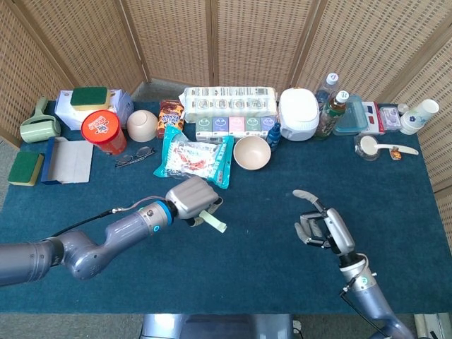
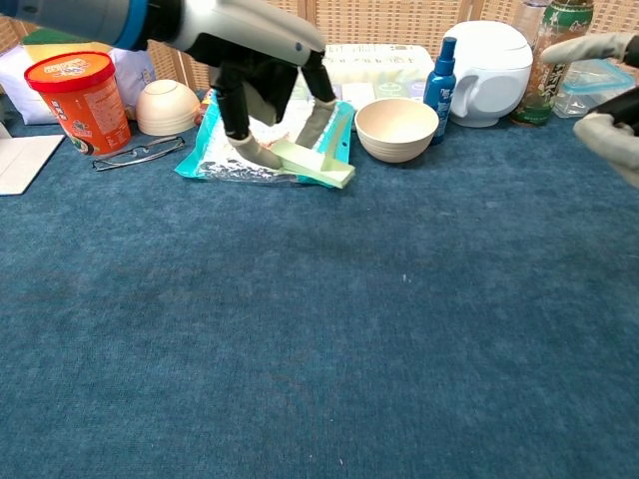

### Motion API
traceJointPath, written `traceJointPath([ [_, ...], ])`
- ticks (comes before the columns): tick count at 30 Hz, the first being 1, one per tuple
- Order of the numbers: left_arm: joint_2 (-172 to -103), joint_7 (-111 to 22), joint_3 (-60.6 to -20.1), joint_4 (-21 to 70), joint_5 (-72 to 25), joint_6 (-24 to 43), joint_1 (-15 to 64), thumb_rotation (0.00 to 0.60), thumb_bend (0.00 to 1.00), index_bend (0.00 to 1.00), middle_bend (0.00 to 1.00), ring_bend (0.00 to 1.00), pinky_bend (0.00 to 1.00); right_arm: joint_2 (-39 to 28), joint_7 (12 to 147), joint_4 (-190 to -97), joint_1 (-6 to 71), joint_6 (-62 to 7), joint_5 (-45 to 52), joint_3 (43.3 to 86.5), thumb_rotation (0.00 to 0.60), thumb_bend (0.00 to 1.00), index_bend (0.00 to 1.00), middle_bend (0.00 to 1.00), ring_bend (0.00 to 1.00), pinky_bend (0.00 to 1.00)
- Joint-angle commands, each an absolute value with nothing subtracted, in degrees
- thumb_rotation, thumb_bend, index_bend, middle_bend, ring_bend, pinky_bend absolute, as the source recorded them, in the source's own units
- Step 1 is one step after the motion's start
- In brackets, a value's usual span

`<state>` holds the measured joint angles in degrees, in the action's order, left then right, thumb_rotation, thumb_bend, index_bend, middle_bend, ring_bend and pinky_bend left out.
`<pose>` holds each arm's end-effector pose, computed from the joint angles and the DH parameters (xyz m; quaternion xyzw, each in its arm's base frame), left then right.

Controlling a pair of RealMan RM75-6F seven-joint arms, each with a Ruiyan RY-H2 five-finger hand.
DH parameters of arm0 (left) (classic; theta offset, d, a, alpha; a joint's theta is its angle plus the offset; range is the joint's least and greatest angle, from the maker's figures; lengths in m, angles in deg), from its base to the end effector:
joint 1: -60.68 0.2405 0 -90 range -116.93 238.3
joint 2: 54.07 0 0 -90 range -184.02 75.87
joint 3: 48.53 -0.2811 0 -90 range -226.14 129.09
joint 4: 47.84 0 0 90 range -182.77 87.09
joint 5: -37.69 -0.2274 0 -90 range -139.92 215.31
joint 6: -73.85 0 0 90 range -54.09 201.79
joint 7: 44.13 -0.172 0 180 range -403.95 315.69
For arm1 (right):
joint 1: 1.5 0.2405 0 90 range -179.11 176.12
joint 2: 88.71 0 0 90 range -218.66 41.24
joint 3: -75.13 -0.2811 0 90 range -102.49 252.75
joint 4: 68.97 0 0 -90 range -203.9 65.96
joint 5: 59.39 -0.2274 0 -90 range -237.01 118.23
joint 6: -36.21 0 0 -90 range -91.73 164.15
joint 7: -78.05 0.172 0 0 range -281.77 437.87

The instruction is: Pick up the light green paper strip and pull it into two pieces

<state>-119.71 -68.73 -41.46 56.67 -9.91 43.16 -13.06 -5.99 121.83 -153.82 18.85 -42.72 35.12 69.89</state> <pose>0.0017 0.3902 0.0067 -0.8991 -0.2480 -0.2575 0.2526 -0.2333 -0.2907 0.0353 0.4901 -0.5631 0.6326 0.2063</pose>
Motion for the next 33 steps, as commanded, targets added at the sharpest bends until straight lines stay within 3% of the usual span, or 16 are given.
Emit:
traceJointPath([
  [1, -120.31, -69.62, -42.71, 56.67, -7.7, 42.83, -15.13, 0.6, 0.37, 0.7, 1.0, 1.0, 1.0, -5.36, 121.41, -153.77, 19.17, -42.82, 35.27, 70.12, 0.6, 0.46, 0.22, 0.88, 0.95, 0.83],
  [14, -121.39, -70.18, -45.62, 56.44, -2.94, 40.43, -19.49, 0.6, 0.37, 0.7, 1.0, 1.0, 1.0, -3.6, 115.49, -155.34, 20.46, -41.71, 35.19, 71.23, 0.6, 0.46, 0.41, 0.91, 0.97, 0.84],
  [33, -122.51, -69.42, -47.88, 56.18, -1.64, 39.45, -21.68, 0.6, 0.37, 0.7, 1.0, 1.0, 1.0, -0.02, 109.22, -158.46, 24.17, -39.14, 36.18, 70.92, 0.6, 0.46, 0.39, 0.91, 0.97, 0.84],
])
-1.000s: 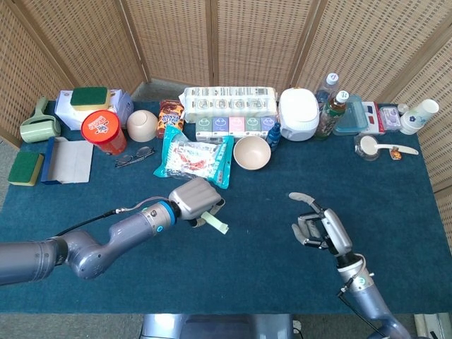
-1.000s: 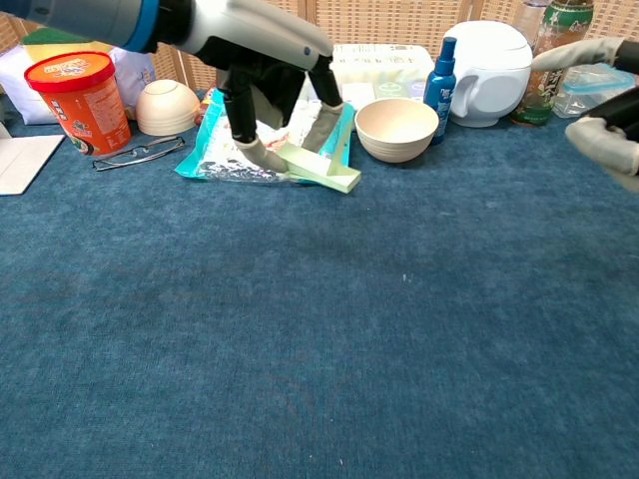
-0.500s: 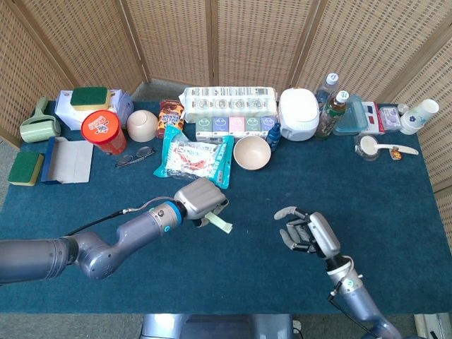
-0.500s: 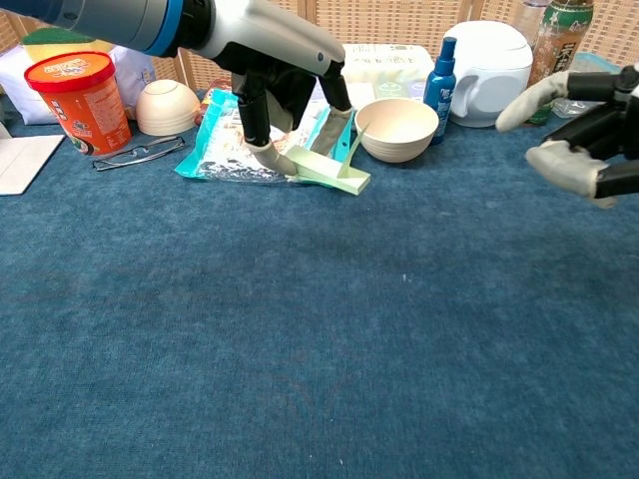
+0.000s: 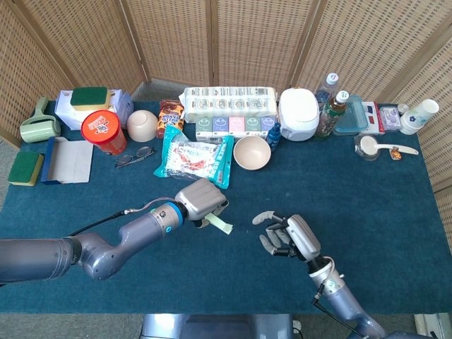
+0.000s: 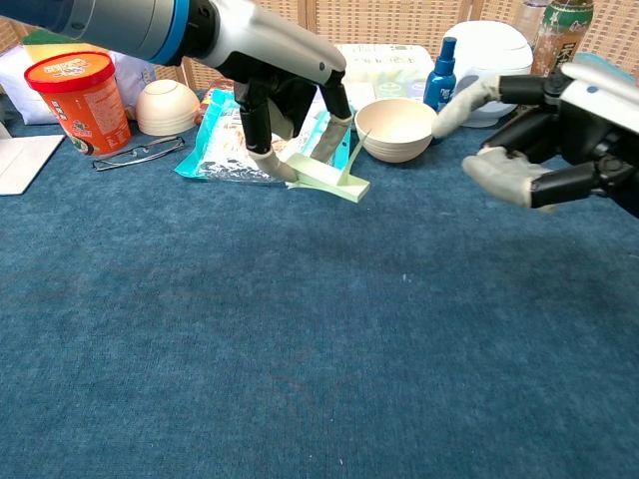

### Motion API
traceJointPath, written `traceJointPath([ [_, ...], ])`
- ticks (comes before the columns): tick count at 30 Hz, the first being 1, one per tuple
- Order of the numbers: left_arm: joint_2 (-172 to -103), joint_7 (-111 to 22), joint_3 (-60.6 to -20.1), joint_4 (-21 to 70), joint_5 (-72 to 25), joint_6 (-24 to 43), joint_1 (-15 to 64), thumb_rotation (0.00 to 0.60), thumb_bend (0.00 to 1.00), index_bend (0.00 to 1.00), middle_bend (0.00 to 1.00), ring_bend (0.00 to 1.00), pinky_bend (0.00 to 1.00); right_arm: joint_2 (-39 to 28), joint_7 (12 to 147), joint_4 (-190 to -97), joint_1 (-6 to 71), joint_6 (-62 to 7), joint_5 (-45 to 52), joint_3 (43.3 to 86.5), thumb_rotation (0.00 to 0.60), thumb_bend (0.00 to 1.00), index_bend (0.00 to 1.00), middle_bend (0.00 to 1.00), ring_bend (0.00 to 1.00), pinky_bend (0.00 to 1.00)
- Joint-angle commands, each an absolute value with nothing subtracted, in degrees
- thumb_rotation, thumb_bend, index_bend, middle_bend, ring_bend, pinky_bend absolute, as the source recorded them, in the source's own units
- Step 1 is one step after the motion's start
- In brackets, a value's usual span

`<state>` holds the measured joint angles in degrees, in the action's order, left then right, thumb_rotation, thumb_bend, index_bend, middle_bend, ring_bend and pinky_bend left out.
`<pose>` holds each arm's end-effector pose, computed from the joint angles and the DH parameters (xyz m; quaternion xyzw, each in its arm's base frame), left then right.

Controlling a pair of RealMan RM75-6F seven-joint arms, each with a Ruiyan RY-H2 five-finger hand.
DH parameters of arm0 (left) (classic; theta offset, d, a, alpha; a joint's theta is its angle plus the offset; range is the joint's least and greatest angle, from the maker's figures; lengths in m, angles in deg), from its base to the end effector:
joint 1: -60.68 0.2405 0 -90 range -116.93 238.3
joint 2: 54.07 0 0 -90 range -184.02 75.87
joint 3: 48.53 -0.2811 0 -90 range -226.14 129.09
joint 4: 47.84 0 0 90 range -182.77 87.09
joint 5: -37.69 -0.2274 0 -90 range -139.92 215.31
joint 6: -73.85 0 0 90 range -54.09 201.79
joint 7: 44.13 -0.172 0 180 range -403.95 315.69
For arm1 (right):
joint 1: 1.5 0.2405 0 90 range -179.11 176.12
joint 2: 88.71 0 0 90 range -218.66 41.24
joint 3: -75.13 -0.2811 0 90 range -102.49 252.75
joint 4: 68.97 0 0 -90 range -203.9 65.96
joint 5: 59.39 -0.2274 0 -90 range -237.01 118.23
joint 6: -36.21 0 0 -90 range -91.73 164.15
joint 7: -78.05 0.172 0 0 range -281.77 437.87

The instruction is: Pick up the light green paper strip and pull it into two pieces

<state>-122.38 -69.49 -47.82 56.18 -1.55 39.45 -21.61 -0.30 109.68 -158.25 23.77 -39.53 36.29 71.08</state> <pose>0.0139 0.3902 -0.0108 -0.9016 -0.2545 -0.2353 0.2589 -0.1699 -0.2843 -0.0095 0.5505 -0.5362 0.6170 0.1695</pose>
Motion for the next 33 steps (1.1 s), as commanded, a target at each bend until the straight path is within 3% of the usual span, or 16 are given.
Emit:
traceJointPath([
  [1, -122.59, -69.34, -47.94, 56.16, -1.68, 39.43, -21.73, 0.6, 0.37, 0.7, 1.0, 1.0, 1.0, 0.08, 108.97, -158.54, 24.32, -38.99, 36.02, 70.84, 0.6, 0.46, 0.39, 0.91, 0.97, 0.84],
  [33, -124.26, -67.73, -48.97, 56.05, -1.86, 38.9, -23.52, 0.6, 0.37, 0.7, 1.0, 1.0, 1.0, 2.44, 103.5, -161.46, 28.24, -35.4, 34.07, 70.44, 0.6, 0.46, 0.42, 0.91, 0.97, 0.84],
])
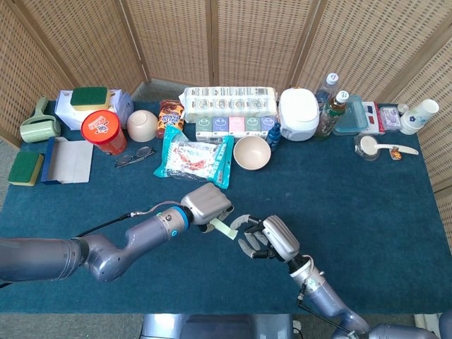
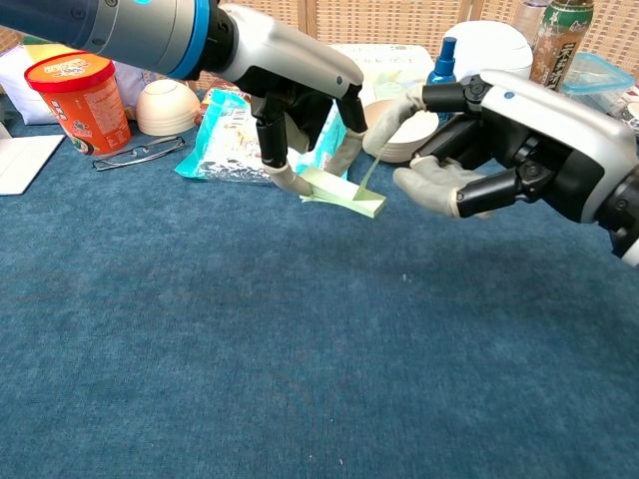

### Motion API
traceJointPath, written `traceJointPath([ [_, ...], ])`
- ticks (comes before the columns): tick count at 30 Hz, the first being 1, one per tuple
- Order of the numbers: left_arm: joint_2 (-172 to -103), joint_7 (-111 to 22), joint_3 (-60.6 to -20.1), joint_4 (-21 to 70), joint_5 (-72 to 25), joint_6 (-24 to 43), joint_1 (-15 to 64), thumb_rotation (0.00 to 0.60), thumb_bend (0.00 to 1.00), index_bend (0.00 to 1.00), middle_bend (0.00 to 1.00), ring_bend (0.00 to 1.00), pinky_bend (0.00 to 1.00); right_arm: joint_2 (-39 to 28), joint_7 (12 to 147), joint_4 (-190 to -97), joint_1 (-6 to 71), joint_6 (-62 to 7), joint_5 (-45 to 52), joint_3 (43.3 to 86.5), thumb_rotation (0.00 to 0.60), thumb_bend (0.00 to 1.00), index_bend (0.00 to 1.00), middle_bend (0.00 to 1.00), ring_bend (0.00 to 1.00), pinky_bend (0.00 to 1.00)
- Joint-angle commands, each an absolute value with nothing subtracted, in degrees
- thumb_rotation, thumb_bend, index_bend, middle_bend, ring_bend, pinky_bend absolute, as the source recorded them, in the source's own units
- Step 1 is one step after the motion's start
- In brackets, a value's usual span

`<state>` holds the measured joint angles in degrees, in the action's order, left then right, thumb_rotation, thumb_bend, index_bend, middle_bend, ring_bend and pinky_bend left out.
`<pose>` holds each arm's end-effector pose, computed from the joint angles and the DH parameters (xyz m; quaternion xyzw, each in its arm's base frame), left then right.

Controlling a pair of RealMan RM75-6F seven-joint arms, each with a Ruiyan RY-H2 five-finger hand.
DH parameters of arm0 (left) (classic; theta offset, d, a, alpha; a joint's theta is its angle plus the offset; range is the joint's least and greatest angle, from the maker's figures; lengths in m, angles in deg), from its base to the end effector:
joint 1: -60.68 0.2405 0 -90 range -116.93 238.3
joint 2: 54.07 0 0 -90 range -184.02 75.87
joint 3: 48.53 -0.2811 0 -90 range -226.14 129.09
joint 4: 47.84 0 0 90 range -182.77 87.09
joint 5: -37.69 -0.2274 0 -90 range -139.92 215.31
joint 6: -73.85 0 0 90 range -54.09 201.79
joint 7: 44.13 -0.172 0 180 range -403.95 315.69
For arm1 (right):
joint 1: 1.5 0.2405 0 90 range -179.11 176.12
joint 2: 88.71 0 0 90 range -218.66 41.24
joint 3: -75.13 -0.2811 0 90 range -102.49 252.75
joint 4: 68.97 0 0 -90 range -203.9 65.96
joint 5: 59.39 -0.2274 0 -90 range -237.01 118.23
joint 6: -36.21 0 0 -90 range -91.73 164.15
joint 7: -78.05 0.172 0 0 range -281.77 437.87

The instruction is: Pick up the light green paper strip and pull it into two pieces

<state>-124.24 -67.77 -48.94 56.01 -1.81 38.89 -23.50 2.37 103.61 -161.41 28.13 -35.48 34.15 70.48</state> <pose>0.0213 0.3827 -0.0230 -0.9058 -0.2554 -0.2355 0.2425 -0.1292 -0.2865 -0.0309 0.5799 -0.5289 0.6025 0.1447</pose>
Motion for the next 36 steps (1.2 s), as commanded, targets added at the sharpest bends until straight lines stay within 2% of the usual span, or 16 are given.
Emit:
traceJointPath([
  [1, -124.26, -67.72, -49.03, 56.09, -1.94, 38.89, -23.54, 0.6, 0.37, 0.7, 1.0, 1.0, 1.0, 2.51, 103.4, -161.5, 28.32, -35.36, 34.0, 70.4, 0.6, 0.46, 0.42, 0.91, 0.97, 0.84],
  [36, -124.51, -67.53, -49.63, 56.32, -1.62, 38.24, -24.39, 0.6, 0.37, 0.7, 1.0, 1.0, 1.0, 3.8, 101.67, -161.74, 29.54, -34.73, 32.42, 70.04, 0.6, 0.46, 0.54, 0.93, 0.98, 0.85],
])
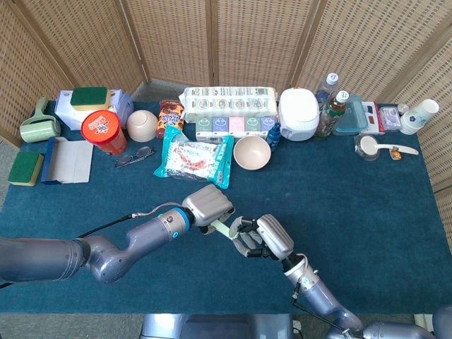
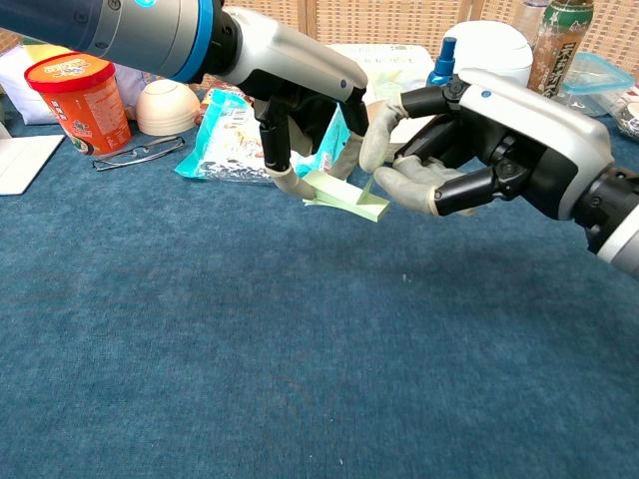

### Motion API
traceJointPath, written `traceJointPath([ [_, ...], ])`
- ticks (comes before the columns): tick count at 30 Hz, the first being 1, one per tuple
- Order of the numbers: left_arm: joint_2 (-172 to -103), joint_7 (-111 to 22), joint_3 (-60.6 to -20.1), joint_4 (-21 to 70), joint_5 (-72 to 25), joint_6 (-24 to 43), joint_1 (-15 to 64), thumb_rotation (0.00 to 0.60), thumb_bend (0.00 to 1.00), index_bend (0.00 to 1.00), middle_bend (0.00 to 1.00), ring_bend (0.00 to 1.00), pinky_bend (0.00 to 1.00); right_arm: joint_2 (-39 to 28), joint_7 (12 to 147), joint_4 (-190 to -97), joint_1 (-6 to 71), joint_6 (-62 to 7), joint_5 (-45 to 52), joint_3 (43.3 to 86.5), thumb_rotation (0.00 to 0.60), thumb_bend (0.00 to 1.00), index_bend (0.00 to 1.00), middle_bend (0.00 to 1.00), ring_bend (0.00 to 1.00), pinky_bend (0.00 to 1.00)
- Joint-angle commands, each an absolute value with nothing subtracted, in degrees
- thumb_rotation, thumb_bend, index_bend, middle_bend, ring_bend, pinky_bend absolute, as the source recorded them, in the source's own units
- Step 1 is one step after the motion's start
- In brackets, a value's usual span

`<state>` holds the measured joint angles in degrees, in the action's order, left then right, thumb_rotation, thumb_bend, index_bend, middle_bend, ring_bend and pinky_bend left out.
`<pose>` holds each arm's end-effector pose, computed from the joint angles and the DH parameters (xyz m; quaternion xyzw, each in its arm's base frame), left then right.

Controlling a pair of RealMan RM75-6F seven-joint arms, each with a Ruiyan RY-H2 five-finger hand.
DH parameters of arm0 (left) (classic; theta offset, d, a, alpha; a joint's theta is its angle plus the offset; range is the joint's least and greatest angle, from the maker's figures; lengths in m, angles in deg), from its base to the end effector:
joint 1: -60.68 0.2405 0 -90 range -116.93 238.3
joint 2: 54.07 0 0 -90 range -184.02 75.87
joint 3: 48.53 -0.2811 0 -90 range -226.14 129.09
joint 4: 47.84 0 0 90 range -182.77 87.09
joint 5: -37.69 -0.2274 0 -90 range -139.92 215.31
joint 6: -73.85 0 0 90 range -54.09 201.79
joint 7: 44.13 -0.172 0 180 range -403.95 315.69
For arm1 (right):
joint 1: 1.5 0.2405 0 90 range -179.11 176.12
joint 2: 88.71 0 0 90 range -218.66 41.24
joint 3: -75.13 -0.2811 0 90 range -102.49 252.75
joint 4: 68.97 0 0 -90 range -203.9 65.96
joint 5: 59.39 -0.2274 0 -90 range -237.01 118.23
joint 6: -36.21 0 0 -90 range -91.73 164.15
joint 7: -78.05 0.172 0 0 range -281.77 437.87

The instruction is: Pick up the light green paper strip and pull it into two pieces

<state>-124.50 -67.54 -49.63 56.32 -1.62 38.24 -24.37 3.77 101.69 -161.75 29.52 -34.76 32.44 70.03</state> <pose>0.0235 0.3805 -0.0247 -0.9070 -0.2530 -0.2352 0.2408 -0.1182 -0.2893 -0.0379 0.5819 -0.5289 0.6010 0.1431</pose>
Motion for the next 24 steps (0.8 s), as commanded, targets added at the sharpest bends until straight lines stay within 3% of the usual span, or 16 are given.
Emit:
traceJointPath([
  [1, -124.54, -67.52, -49.64, 56.31, -1.62, 38.25, -24.4, 0.6, 0.37, 0.7, 1.0, 1.0, 1.0, 3.81, 101.64, -161.71, 29.57, -34.69, 32.4, 70.05, 0.6, 0.46, 0.54, 0.93, 0.98, 0.85],
  [24, -124.84, -66.72, -49.69, 56.04, -2.48, 38.89, -24.33, 0.6, 0.37, 0.7, 1.0, 1.0, 1.0, 3.55, 101.44, -161.8, 29.86, -34.56, 31.96, 69.94, 0.6, 0.46, 0.55, 0.93, 0.98, 0.85],
])
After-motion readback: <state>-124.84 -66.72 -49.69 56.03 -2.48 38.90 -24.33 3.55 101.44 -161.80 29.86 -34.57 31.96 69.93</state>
